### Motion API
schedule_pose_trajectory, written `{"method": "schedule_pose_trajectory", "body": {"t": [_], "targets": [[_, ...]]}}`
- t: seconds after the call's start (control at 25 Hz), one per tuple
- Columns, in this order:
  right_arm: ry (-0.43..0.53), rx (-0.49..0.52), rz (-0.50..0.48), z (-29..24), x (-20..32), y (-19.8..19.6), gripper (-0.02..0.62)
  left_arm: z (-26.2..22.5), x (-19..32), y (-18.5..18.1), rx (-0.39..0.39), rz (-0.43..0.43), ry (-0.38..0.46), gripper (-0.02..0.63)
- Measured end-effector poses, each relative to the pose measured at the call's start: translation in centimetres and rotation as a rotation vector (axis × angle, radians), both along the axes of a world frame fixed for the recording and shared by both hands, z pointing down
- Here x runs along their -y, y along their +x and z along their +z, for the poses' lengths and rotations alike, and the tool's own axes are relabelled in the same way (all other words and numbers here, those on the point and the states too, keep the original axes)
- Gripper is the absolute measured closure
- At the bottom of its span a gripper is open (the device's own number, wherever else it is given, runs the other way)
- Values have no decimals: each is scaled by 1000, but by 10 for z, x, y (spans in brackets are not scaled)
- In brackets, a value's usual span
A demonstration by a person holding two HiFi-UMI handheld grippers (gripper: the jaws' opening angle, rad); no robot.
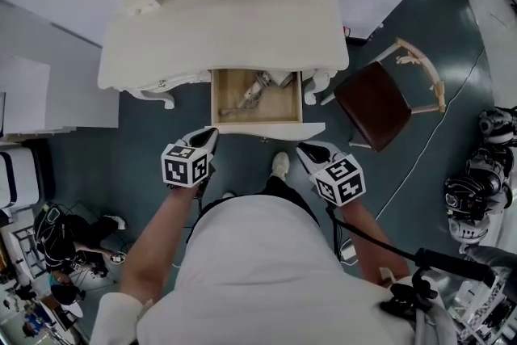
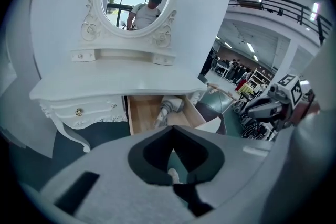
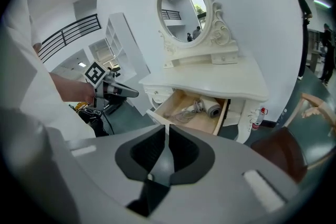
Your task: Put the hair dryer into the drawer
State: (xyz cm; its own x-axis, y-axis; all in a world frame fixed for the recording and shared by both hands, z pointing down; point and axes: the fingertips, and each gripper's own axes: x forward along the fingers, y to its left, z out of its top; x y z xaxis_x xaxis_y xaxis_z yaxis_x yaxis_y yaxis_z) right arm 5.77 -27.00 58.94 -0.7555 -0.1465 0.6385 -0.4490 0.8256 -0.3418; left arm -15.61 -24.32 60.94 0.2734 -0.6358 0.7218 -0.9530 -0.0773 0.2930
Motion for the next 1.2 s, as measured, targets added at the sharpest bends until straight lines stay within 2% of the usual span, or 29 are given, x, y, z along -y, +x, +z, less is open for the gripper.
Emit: {"method": "schedule_pose_trajectory", "body": {"t": [0.2, 0.52, 0.8, 1.2], "targets": [[5, -44, -51, -2, -42, -37, 595, -20, -53, -1, -89, 39, 14, 604], [35, -67, -109, -17, -119, -90, 595, -53, -146, 6, -178, 191, 44, 604], [32, -99, -125, -16, -200, -120, 595, -68, -226, 5, -180, 322, 70, 603], [36, -119, -142, -11, -289, -147, 595, -67, -312, -15, -203, 368, 81, 603]]}}
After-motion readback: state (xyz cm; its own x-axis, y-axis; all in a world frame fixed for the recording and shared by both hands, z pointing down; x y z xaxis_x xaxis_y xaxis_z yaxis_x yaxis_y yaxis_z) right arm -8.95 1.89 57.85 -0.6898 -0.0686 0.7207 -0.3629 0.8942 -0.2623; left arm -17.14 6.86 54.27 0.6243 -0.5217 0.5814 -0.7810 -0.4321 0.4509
